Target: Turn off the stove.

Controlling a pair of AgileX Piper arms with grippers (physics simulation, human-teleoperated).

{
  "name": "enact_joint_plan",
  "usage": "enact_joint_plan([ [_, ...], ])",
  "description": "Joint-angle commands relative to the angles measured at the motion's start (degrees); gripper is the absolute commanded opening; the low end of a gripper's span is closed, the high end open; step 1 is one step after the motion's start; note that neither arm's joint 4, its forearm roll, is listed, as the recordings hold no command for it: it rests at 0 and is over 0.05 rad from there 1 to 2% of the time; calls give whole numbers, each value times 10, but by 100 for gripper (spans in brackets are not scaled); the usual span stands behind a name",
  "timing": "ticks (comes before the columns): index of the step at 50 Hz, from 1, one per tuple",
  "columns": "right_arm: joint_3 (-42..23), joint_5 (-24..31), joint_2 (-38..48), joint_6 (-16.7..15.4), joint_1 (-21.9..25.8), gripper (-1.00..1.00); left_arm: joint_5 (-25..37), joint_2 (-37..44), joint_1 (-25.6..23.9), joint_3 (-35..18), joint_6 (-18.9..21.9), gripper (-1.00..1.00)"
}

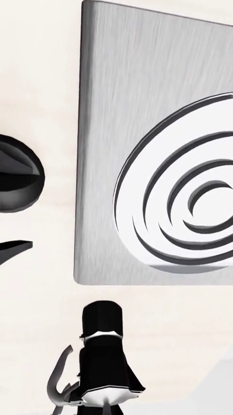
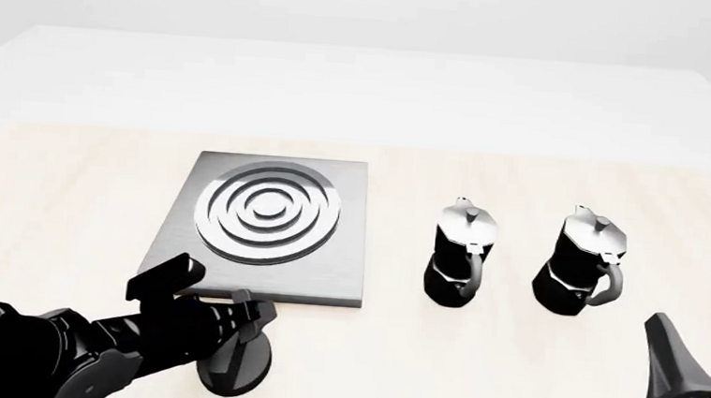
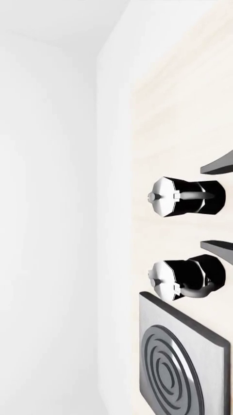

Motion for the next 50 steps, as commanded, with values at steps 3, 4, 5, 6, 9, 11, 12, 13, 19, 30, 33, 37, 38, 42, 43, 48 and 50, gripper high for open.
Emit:
enact_joint_plan([
  [3, 0, 2, -2, 1, -3, 100, 3, 42, -44, -44, -2, 100],
  [4, 0, 2, -2, 1, -3, 100, 5, 42, -44, -46, -2, 100],
  [5, 0, 1, -2, 0, -3, 100, 12, 39, -45, -54, 1, 100],
  [6, 0, 1, -2, 0, -3, 100, 13, 39, -45, -54, 1, 100],
  [9, 0, 1, -1, 0, -3, 100, 24, 32, -46, -64, 6, 100],
  [11, 0, 1, -1, 0, -3, 100, 37, 22, -42, -74, 14, 100],
  [12, 0, 1, -2, 0, -2, 100, 45, 16, -39, -79, 19, 100],
  [13, 0, 2, -2, 0, -2, 100, 54, 9, -34, -85, 26, 100],
  [19, 0, 4, -4, 0, -2, 100, 95, -28, -17, -110, 46, 100],
  [30, -1, 17, -19, -3, -1, 100, 168, -96, 8, -170, 86, 100],
  [33, -1, 19, -21, -4, 0, 100, 175, -107, -5, -179, 89, 100],
  [37, -1, 19, -21, -6, 0, 100, 182, -111, -9, -188, 104, 100],
  [38, -1, 19, -21, -6, 0, 100, 182, -111, -9, -188, 104, 100],
  [42, -1, 18, -21, -7, 1, 100, 189, -115, -1, -195, 120, 100],
  [43, -1, 18, -21, -7, 1, 100, 191, -116, 2, -196, 122, 100],
  [48, -1, 14, -17, -8, 2, 100, 209, -138, 17, -199, 128, 100],
  [50, -1, 13, -16, -8, 2, 100, 214, -145, 20, -201, 131, 100],
])
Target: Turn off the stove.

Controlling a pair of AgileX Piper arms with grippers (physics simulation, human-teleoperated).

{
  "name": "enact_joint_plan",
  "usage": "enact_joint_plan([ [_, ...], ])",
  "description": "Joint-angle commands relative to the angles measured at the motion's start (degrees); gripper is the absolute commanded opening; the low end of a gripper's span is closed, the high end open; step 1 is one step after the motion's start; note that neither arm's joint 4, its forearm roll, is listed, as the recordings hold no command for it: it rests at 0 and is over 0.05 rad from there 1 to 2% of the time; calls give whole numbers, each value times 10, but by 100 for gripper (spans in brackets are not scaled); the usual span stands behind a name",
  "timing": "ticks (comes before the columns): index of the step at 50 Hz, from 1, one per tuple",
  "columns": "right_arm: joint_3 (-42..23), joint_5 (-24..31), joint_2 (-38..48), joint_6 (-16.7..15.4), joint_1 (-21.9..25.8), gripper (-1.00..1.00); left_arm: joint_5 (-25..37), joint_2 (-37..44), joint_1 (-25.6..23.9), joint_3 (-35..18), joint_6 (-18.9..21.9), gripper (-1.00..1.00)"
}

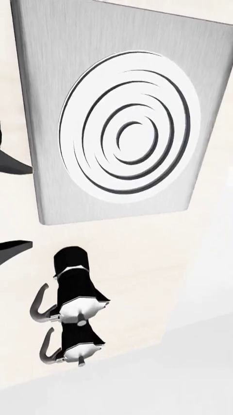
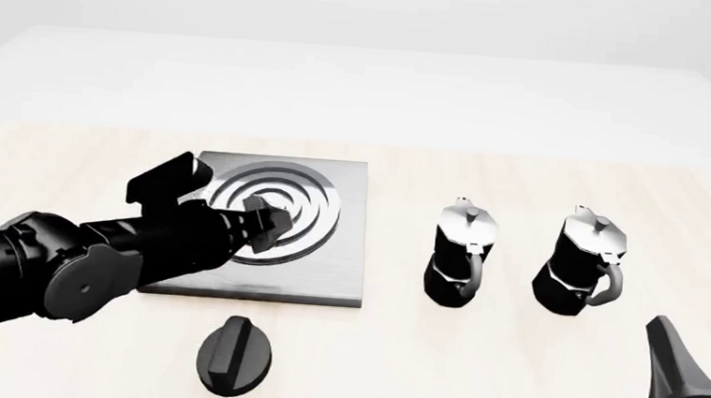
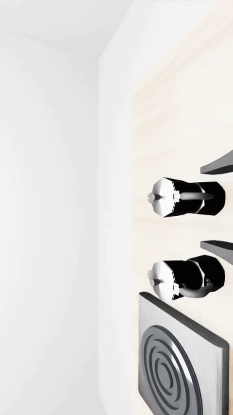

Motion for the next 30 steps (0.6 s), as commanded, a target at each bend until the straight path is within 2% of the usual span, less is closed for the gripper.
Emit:
enact_joint_plan([
  [1, 0, -3, 2, -2, 1, 100, 33, -48, 20, -33, 23, 100],
  [5, 0, -7, 6, -2, 2, 100, 69, -96, 39, -43, 37, 100],
  [21, -1, -1, -2, -7, 8, 100, 174, -254, 96, -30, 47, 100],
  [30, -2, 1, -5, -9, 4, 100, 219, -315, 118, -21, 53, 100],
])
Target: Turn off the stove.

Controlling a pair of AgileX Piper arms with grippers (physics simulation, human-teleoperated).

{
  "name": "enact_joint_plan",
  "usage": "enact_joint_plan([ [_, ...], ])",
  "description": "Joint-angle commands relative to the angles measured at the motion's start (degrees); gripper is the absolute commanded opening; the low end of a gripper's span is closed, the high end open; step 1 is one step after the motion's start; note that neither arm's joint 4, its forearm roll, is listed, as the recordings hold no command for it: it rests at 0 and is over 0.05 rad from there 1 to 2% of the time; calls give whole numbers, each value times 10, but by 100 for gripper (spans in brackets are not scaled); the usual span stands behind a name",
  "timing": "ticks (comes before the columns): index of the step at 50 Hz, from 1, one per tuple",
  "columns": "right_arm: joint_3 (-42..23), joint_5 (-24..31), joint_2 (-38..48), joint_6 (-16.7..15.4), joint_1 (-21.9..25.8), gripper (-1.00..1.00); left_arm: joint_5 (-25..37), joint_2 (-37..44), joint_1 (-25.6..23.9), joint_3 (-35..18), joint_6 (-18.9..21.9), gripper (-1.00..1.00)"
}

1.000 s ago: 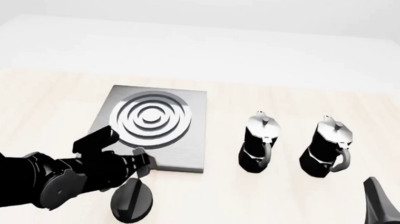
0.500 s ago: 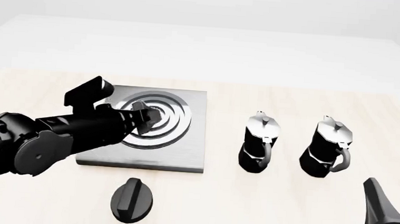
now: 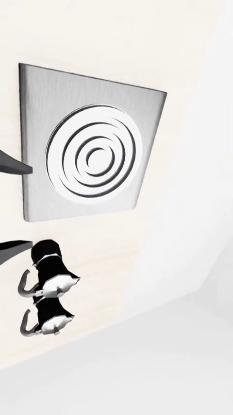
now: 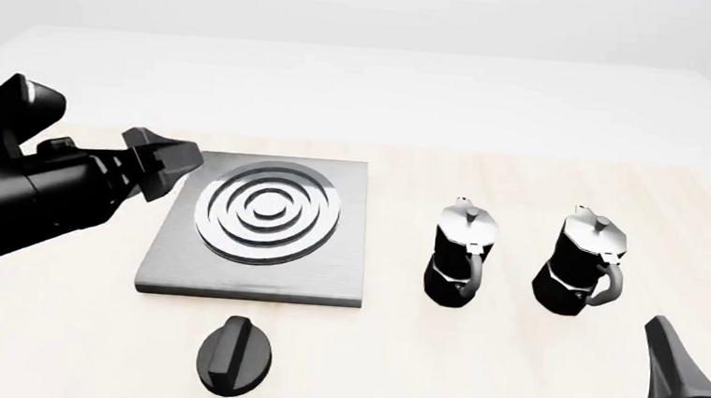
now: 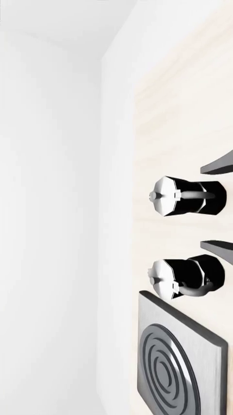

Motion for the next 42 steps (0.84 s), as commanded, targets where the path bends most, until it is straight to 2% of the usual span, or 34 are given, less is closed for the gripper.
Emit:
enact_joint_plan([
  [1, -1, 2, -3, -1, -2, 100, 64, -90, 32, 10, 8, 100],
  [18, 0, -1, 0, -4, 1, 100, 128, -193, 48, 37, -4, 100],
  [42, 0, -3, 1, -9, 0, 100, 212, -282, 77, 7, 11, 100],
])
